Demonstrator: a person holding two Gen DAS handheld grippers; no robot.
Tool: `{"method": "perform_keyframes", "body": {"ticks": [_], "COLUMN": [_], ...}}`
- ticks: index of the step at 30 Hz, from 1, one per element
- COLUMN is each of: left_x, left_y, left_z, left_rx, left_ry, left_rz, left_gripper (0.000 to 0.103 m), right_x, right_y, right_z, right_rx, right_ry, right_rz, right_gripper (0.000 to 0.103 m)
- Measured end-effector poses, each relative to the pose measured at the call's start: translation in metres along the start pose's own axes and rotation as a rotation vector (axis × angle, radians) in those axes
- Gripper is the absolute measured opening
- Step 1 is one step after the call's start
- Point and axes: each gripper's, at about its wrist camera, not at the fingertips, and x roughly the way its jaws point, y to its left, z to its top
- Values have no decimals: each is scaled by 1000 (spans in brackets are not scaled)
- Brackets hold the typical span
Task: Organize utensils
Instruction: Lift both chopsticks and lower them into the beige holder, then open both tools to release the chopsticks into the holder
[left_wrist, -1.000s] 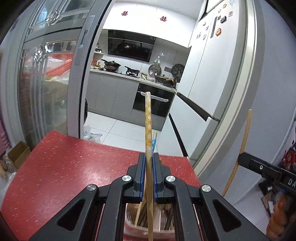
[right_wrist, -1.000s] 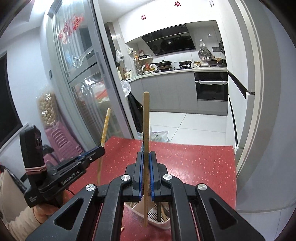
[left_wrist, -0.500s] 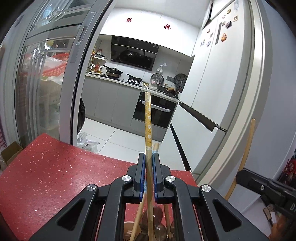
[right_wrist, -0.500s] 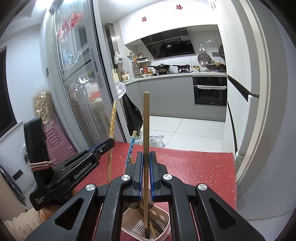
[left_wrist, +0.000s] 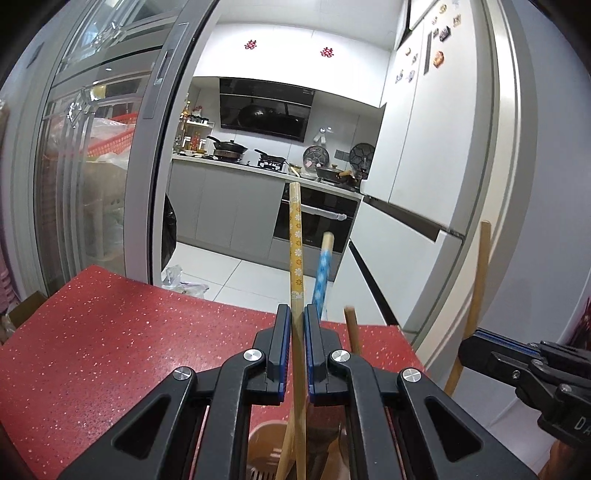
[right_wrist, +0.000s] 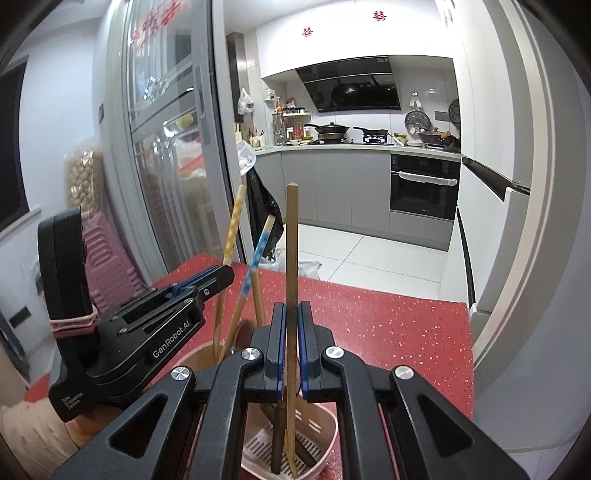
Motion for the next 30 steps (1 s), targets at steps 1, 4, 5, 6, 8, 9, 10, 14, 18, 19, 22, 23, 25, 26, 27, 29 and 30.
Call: {"method": "perform_keyframes", "body": {"ticks": [1,4,5,6,8,9,10,14,18,19,22,23,25,26,27,29,30], "left_x": [-1,-1,-2,-3,-4,-5,-6,-4,-11,-12,-20,-23,-27,-28,-30,-33,-34], "left_y": [0,-1,-1,-1,-1,0,-1,1,6,7,10,12,14,15,16,18,20], "left_z": [-2,-12,-14,-17,-20,-21,-22,-27,-28,-29,-27,-26,-25,-24,-24,-22,-20], "left_rx": [3,16,21,24,27,29,34,50,40,37,20,14,6,3,0,-7,-13], "left_ry": [3,24,31,35,46,52,62,107,122,123,124,124,128,130,131,133,134], "left_rz": [0,8,12,18,30,35,43,69,74,72,68,66,62,61,60,62,65], "left_gripper": [33,33,33,33,33,33,33,33,33,33,33,33,33,33,33,33,33], "right_x": [1,3,5,7,11,13,16,28,35,36,36,36,35,36,36,35,34], "right_y": [1,3,2,1,-1,-2,-3,-10,-11,-12,-9,-9,-8,-7,-7,-6,-8], "right_z": [-3,-10,-13,-14,-15,-14,-14,-11,-12,-13,-14,-14,-13,-12,-11,-9,-10], "right_rx": [-7,-16,-11,-6,12,19,29,88,115,115,111,111,110,109,109,110,115], "right_ry": [5,28,39,46,64,71,79,111,130,135,137,137,138,139,140,144,142], "right_rz": [-1,-3,-3,-3,0,1,2,14,30,34,34,36,36,36,36,40,45], "right_gripper": [7,7,7,7,7,7,7,7,7,7,7,7,7,7,8,23,40]}}
